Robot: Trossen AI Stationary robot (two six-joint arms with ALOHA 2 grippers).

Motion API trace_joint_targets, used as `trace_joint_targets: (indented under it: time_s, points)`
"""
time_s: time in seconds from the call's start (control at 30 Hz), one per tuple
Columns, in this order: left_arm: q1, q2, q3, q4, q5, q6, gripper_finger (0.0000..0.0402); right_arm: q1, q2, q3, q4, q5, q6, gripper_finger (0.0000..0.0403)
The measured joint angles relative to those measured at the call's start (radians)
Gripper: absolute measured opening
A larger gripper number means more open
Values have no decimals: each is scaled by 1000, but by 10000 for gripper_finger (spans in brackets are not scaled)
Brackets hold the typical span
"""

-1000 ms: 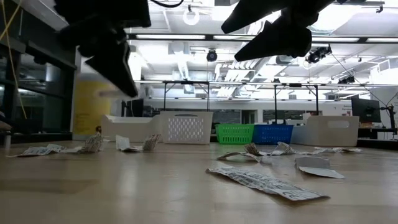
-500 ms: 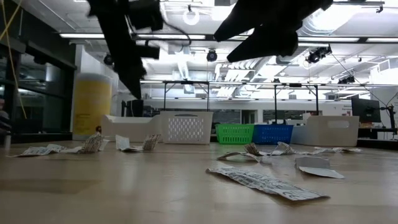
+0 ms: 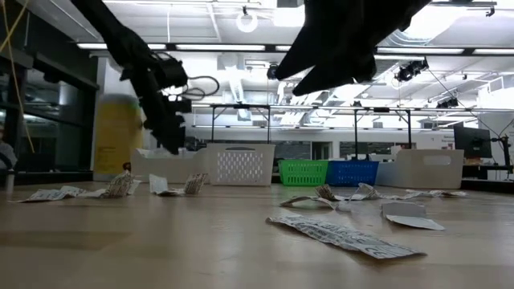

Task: Pick & Place Travel size toiletries
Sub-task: Put the silver nail cutter into the left white bin, then put the white bandage into the green bin

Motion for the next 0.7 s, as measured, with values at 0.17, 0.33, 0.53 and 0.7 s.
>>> trace_joint_targets:
  time_s: [0.17, 0.33, 0.53, 0.7]
  points:
    - [5, 50, 0, 30, -13, 11, 53, -20, 0, 0, -38, 0, 34, 309]
    - [5, 51, 3, 36, -13, 7, 148, -33, 0, 0, -114, -6, 119, 309]
    - [5, 49, 24, 28, -16, -13, 212, -35, 0, 0, -177, -7, 216, 309]
    - [5, 23, 59, -5, -17, -26, 203, -37, -45, 0, -261, -3, 334, 309]
